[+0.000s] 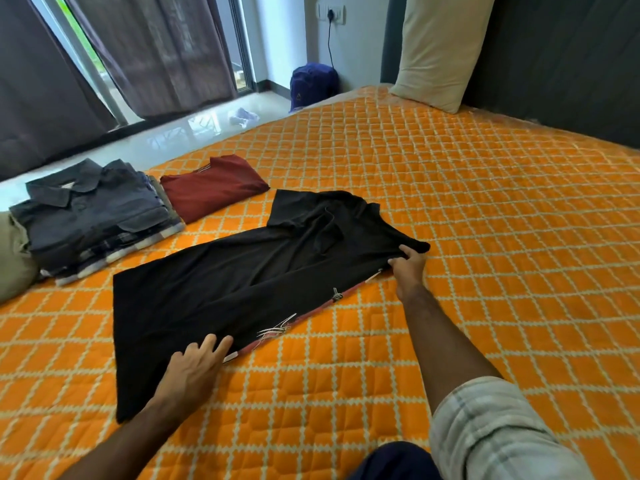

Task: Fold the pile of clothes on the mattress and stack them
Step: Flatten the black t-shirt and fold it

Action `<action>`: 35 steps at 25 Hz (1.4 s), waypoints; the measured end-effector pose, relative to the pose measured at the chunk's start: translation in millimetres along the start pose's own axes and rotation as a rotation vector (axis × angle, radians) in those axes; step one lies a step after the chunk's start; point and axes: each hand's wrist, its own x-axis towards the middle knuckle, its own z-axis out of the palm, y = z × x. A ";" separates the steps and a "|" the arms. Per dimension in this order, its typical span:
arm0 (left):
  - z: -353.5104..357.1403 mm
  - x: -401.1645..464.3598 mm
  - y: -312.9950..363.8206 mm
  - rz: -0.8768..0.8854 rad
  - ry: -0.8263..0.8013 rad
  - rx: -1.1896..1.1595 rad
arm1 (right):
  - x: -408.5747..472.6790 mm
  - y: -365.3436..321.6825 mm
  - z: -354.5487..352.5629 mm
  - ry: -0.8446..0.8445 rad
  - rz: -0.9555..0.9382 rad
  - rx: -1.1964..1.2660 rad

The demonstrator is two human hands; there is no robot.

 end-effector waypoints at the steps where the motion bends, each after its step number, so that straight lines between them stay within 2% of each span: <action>1: 1.5 -2.4 -3.3 0.007 -0.017 -0.018 | -6.1 -0.7 -4.9 0.034 -0.007 0.009; 3: 1.1 -16.3 -8.5 0.064 -0.088 -0.078 | -20.7 -2.3 -19.0 0.085 -0.026 -0.002; 5: -2.5 -34.5 -14.6 0.207 -0.188 -0.180 | -40.3 -4.7 -39.3 0.122 -0.020 -0.056; 8: -19.0 -68.7 -5.1 0.354 -0.419 -0.260 | -73.2 -2.3 -73.5 0.192 0.025 -0.284; 11: -23.2 -94.1 13.2 0.364 -0.658 -0.224 | -115.6 8.8 -101.2 0.284 0.149 -0.472; 13: -25.0 -99.1 17.0 0.327 -0.747 -0.282 | -140.8 16.8 -110.7 0.351 0.175 -0.649; 14: -26.6 -97.0 17.4 0.325 -0.716 -0.329 | -150.3 19.4 -111.8 0.365 0.126 -0.785; 15: -31.7 -91.0 17.9 0.355 -0.608 -0.364 | -154.3 22.1 -110.6 0.373 0.022 -0.937; 17: -42.4 -68.4 21.0 0.428 -0.260 -0.404 | -152.0 19.6 -99.3 0.304 -0.230 -1.153; 18: -45.3 -52.9 24.5 0.459 -0.098 -0.395 | -146.0 13.9 -88.8 0.211 -0.327 -1.196; 20: -48.0 -18.9 35.8 0.435 0.111 -0.294 | -125.8 -2.6 -60.1 -0.057 -0.444 -1.168; 21: -46.0 -1.8 41.6 0.392 0.154 -0.250 | -112.5 -12.6 -42.0 -0.190 -0.469 -1.141; 23: -43.4 31.8 55.2 0.357 0.181 -0.211 | -80.7 -33.0 -5.1 -0.311 -0.520 -1.134; 25: -39.6 66.3 67.3 0.405 0.206 -0.151 | -41.5 -48.4 31.9 -0.311 -0.499 -1.133; 27: -33.2 97.1 77.9 0.453 0.246 -0.093 | -1.1 -52.2 62.5 -0.332 -0.394 -1.129; 31: -8.9 121.1 84.5 0.493 0.359 -0.067 | 61.2 -47.8 111.1 -0.445 -0.282 -1.111; 33: -1.6 121.6 85.0 0.485 0.391 -0.100 | 86.1 -49.2 126.8 -0.544 -0.209 -1.023; 34: -1.1 121.3 85.0 0.473 0.405 -0.110 | 96.1 -52.3 131.7 -0.532 -0.201 -0.948; 35: -2.7 121.7 84.8 0.455 0.414 -0.114 | 103.6 -56.7 132.8 -0.439 -0.234 -0.864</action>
